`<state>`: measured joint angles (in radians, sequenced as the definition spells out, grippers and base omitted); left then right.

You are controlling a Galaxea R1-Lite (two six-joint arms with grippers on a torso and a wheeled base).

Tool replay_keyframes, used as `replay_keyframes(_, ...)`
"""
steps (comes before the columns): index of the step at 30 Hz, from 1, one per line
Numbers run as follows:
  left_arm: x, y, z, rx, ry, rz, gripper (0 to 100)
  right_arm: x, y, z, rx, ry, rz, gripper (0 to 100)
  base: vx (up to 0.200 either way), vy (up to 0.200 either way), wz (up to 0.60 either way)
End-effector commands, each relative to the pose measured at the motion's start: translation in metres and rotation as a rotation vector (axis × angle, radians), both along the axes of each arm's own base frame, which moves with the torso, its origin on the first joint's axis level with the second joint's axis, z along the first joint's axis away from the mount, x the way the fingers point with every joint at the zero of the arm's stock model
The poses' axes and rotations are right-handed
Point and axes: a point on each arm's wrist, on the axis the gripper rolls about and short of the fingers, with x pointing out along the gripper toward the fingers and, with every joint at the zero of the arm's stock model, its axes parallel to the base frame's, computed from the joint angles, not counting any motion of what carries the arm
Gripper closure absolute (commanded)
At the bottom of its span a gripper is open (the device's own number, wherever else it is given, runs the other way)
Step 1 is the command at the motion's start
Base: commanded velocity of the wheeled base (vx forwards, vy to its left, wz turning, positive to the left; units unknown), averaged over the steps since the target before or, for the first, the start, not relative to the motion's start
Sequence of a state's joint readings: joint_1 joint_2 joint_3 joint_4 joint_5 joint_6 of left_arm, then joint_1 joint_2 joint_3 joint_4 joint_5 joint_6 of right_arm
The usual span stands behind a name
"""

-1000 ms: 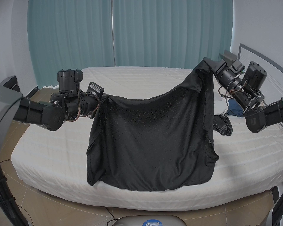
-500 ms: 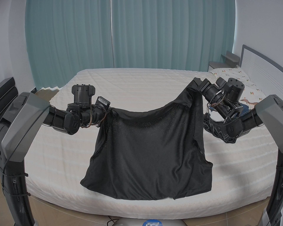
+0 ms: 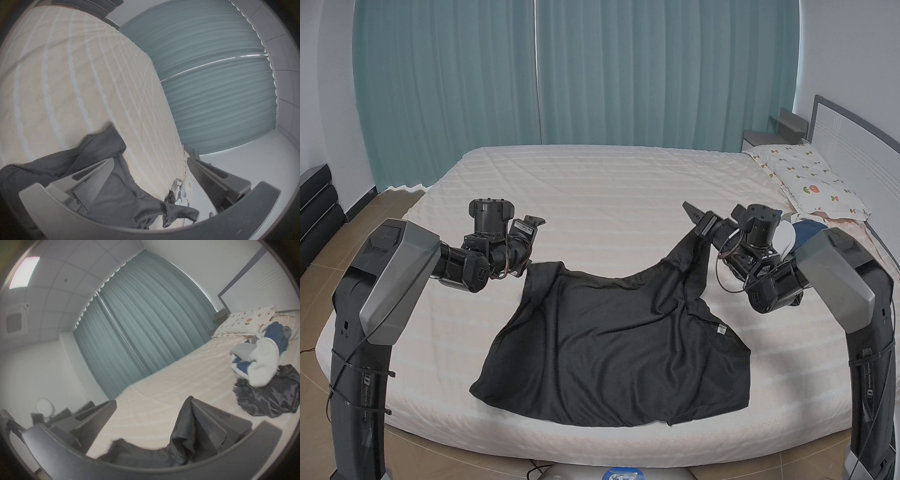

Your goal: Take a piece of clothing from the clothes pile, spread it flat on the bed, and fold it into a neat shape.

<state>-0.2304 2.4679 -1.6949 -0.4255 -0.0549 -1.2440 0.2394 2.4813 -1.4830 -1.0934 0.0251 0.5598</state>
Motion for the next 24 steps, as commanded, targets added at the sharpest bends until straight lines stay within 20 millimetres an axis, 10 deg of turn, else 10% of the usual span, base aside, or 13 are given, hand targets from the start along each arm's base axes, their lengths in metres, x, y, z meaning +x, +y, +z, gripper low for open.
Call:
replay_keyframes(1, 0.012, 0.001, -0.037, 0.016, 0.051, 0.036, 0, 0.014, -0.022, -0.074, -0.109, 0.175, -0.099, 0, 0.000, 0.000, 0.00)
replay_keyframes(12, -0.004, 0.018, -0.037, 0.054, 0.126, 0.034, 0, -0.003, -0.058, -0.097, -0.258, 0.327, -0.169, 0, 0.000, 0.000, 0.00)
replay_keyframes(24, -0.060, 0.033, -0.047, 0.091, 0.271, -0.026, 0, -0.023, -0.039, -0.118, -0.346, 0.348, -0.034, 0, 0.000, 0.000, 0.00)
